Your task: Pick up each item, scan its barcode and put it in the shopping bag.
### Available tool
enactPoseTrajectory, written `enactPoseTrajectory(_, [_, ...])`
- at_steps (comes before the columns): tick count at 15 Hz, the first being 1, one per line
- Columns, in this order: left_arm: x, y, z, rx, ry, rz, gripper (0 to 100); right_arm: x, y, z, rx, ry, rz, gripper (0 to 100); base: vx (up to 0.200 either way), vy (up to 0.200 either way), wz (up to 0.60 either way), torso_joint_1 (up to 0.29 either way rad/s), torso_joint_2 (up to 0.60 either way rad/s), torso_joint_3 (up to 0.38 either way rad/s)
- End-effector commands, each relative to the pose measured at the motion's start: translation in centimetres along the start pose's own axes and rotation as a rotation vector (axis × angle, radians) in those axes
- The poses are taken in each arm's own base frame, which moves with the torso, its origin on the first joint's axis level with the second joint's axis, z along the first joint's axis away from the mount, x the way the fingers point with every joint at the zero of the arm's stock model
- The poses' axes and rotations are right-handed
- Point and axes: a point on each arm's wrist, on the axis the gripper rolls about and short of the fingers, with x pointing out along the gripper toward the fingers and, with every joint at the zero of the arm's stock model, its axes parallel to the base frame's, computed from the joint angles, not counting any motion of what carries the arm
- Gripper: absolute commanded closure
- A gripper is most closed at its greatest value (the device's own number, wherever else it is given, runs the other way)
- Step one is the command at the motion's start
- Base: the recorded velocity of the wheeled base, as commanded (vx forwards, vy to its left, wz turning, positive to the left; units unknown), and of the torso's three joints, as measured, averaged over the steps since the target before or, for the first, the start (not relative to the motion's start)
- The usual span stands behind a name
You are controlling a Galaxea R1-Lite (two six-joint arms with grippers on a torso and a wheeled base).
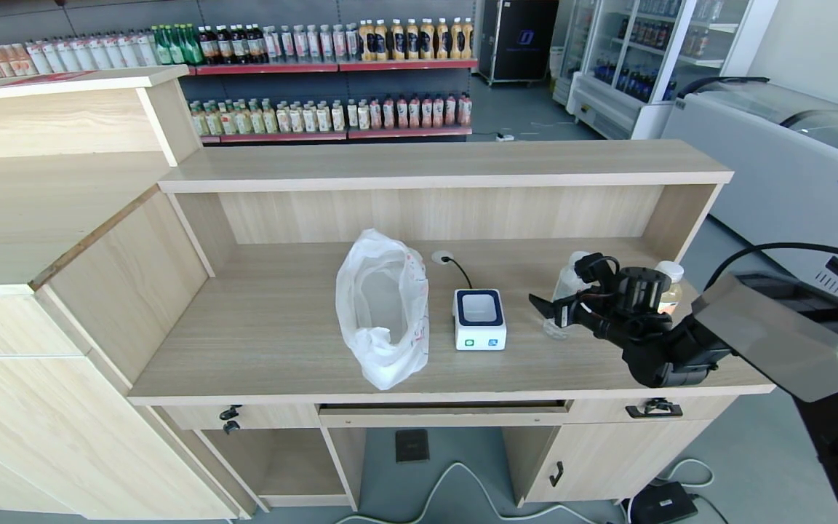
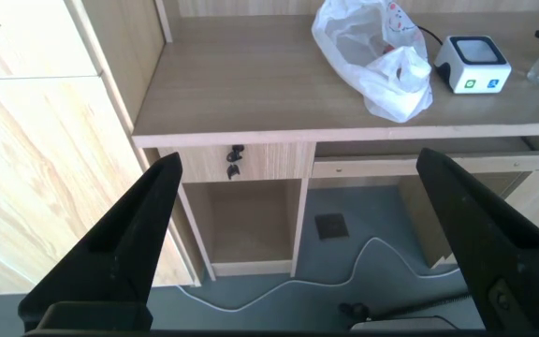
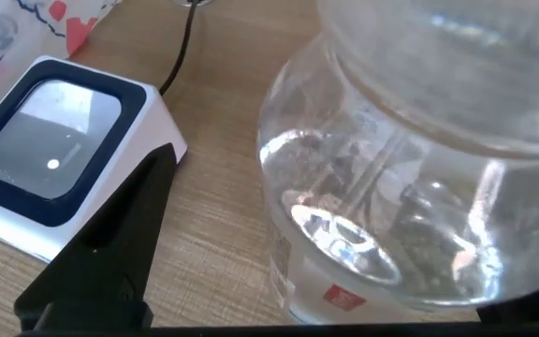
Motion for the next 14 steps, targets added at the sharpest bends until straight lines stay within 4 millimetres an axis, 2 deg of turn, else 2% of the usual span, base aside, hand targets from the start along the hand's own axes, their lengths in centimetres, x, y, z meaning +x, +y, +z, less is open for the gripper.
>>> enactPoseTrajectory(1, [0.0,0.0,0.0,0.0,0.0,0.0,0,0.2,0.1,-0.5,0.003,0.006,0.005,100,0.0,0.0,0.0,0.0,0.0,0.0])
enactPoseTrajectory(5, [0.0,0.0,0.0,0.0,0.0,0.0,0,0.3,0.1,-0.8,0.028,0.006,0.023,100,0.0,0.0,0.0,0.0,0.0,0.0])
enactPoseTrajectory(10, [0.0,0.0,0.0,0.0,0.0,0.0,0,0.4,-0.2,0.2,0.021,-0.012,0.015,100,0.0,0.0,0.0,0.0,0.0,0.0])
enactPoseTrajectory(12, [0.0,0.0,0.0,0.0,0.0,0.0,0,0.0,-0.6,1.8,0.029,-0.038,0.01,100,0.0,0.0,0.0,0.0,0.0,0.0])
enactPoseTrajectory(13, [0.0,0.0,0.0,0.0,0.0,0.0,0,-0.4,-0.7,3.5,0.062,-0.068,0.008,100,0.0,0.0,0.0,0.0,0.0,0.0])
enactPoseTrajectory(14, [0.0,0.0,0.0,0.0,0.0,0.0,0,-1.6,-1.0,6.3,0.098,-0.09,0.003,100,0.0,0.0,0.0,0.0,0.0,0.0])
